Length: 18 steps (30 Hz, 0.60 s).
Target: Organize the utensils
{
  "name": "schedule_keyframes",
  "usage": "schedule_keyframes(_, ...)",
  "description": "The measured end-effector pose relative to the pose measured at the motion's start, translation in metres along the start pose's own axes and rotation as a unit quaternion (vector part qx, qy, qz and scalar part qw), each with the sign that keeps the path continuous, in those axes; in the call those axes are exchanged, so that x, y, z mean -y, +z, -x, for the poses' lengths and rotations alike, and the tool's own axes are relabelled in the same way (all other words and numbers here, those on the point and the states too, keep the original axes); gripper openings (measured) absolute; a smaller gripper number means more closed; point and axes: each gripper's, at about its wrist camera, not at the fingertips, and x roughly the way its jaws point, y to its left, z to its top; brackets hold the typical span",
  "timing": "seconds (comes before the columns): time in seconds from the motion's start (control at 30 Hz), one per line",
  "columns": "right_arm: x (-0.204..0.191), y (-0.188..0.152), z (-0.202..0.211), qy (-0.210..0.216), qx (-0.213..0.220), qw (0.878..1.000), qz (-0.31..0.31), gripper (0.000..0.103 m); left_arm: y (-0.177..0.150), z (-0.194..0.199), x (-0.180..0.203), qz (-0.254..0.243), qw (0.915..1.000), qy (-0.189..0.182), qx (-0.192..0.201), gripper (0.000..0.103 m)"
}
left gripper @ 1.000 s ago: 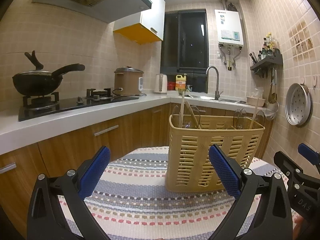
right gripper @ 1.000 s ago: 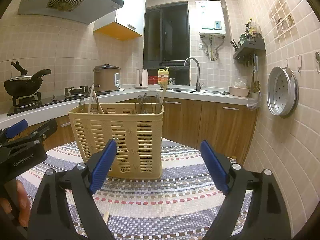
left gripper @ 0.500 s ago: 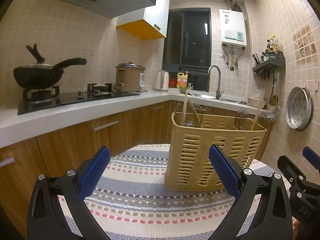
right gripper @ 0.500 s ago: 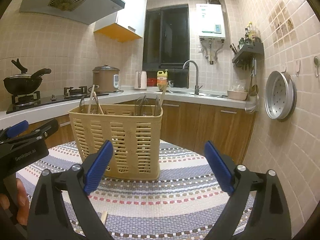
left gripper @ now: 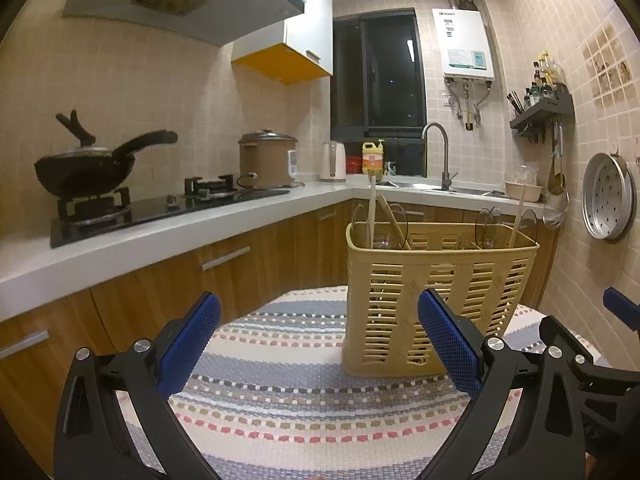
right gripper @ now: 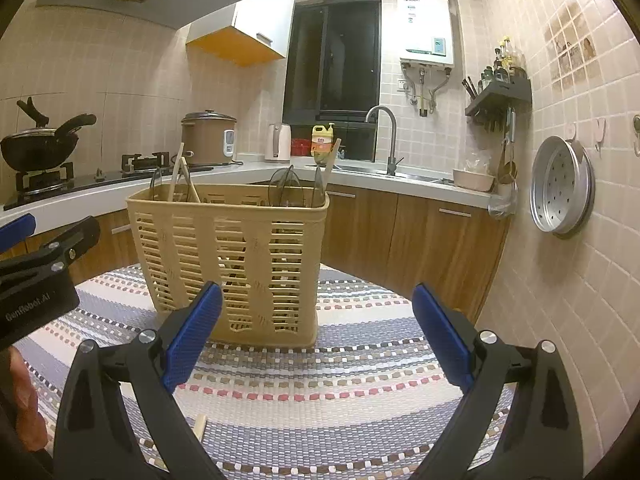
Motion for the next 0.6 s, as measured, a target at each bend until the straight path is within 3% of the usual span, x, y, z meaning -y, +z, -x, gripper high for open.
schedule_keyframes(0.3, 0.01, 0.001, 0.0, 0.004, -0.001, 1.0, -0.02, 0.093, -0.001, -0.011, -0.015, 0.037, 0.9989, -0.007, -0.027, 0.095)
schedule_keyframes(0.6, 0.012, 0.002, 0.001, 0.009, -0.001, 1.0, -0.026, 0.093, -0.005, -0.019, -0.012, 0.032, 0.9987, 0.004, -0.039, 0.095)
